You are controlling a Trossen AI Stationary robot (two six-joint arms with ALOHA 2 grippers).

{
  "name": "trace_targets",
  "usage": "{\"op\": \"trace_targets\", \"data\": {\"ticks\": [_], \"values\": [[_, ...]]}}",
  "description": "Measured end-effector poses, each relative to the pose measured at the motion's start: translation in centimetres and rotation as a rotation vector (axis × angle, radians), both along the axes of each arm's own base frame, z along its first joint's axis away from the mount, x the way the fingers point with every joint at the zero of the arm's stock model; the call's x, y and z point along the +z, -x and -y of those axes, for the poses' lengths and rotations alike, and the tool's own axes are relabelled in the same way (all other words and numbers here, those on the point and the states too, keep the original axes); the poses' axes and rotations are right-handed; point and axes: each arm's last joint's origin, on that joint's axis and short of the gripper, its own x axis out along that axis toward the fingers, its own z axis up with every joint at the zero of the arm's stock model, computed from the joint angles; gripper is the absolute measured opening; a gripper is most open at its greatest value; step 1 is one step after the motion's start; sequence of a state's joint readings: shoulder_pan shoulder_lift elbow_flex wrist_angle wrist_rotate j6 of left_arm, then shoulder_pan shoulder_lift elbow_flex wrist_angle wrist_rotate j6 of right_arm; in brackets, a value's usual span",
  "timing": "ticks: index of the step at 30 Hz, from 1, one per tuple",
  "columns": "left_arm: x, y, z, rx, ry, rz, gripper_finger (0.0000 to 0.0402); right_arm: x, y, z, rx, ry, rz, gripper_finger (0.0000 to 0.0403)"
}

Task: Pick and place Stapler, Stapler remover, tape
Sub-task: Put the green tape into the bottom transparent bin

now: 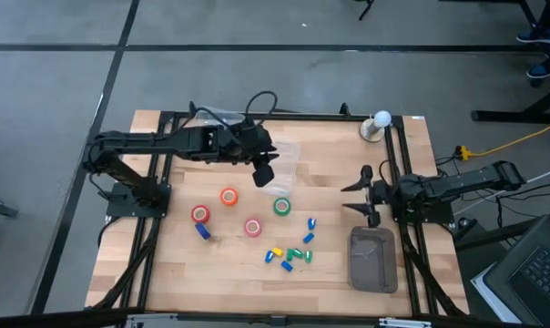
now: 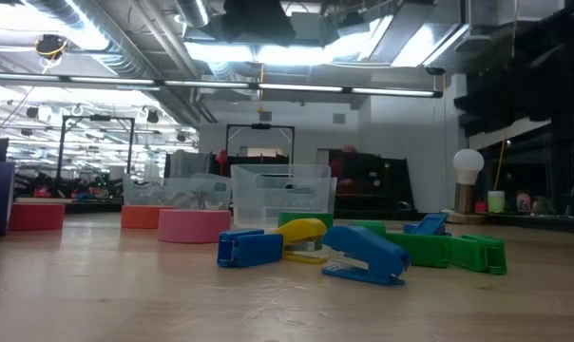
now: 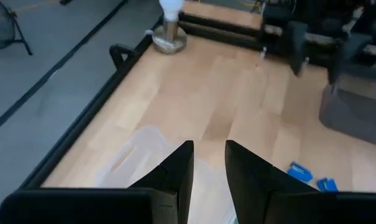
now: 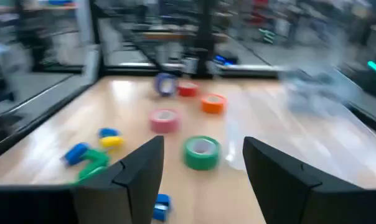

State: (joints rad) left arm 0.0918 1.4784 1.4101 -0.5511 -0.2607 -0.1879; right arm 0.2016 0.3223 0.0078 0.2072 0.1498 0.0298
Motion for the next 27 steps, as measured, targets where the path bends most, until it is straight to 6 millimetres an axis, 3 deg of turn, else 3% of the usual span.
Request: {"op": "trace_targets", "data": {"ticks": [4,13,21,27], "values": [[-0.4,-0.4,0.1,-0.025,0.018,-0.006,0.0086,0.0,0.1,0.2,-0.047,-0.019,-0.005,0.0225],[-0.6,-0.6,0.1,-0.039,0.028,-0.008,0.0086,0.0,1.1,0.1,0.044,-0.019,0.003,0.0225],[-0.5,-0.7,0.0,-0.036,0.027,0.004,0.0086,1.0,1.9,0.2,0.145,-0.001,0.129,0.0225],[-0.2,-0.9,0.0,-0.032,0.029,0.042,0.0086,1.0,1.9,0.6,0.113,0.014,0.133,0.0225]]}}
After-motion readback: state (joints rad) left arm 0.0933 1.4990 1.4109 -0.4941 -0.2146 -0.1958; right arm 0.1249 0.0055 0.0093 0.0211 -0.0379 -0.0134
